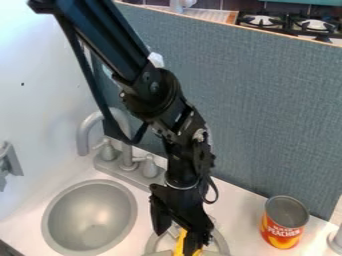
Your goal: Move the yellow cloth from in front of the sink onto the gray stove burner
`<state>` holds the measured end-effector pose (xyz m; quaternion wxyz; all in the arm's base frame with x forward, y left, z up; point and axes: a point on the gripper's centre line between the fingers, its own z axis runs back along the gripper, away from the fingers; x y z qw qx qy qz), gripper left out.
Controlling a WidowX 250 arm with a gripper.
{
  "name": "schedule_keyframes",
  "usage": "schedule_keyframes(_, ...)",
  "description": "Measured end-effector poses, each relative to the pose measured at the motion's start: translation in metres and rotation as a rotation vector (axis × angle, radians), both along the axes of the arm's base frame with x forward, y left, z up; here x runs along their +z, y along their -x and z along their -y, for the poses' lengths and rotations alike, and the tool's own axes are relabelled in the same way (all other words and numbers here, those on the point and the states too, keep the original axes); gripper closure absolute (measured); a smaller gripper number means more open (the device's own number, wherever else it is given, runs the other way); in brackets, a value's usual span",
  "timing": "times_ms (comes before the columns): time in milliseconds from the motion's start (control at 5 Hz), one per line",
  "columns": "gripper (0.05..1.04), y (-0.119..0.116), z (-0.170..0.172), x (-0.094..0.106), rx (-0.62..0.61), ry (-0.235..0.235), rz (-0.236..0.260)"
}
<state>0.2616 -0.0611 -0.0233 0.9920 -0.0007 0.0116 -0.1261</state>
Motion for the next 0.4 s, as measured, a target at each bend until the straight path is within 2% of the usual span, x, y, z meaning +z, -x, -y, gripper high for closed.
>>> schedule_keyframes(200,0.084,0.016,0.011,0.009,-0.047,-0.044,-0.017)
schedule_keyframes(400,0.084,0.031,0.026,0.015,-0.084,-0.012,-0.086)
